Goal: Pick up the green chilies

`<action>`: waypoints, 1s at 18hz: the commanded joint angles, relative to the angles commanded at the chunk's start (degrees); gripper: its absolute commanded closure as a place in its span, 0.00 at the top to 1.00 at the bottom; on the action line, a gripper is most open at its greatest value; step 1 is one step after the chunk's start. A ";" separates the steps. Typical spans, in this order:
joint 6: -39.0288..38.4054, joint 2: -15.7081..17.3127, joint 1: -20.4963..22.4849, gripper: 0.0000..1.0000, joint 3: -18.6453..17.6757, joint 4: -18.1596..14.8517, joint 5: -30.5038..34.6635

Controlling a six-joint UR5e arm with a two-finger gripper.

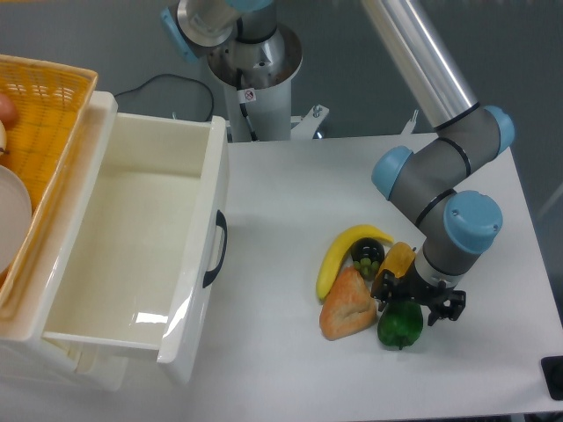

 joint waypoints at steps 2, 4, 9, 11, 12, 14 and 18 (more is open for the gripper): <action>0.00 0.17 0.09 0.57 0.00 0.00 0.00; -0.78 0.35 0.09 0.42 0.00 0.09 0.00; -1.85 1.05 0.17 0.30 0.00 0.26 0.00; -1.93 2.10 0.35 0.30 0.09 0.26 0.00; -1.85 2.46 0.35 0.30 0.35 0.18 0.09; -1.85 3.51 0.35 0.30 0.53 0.09 1.31; -1.76 6.23 0.26 0.30 0.44 -0.26 5.27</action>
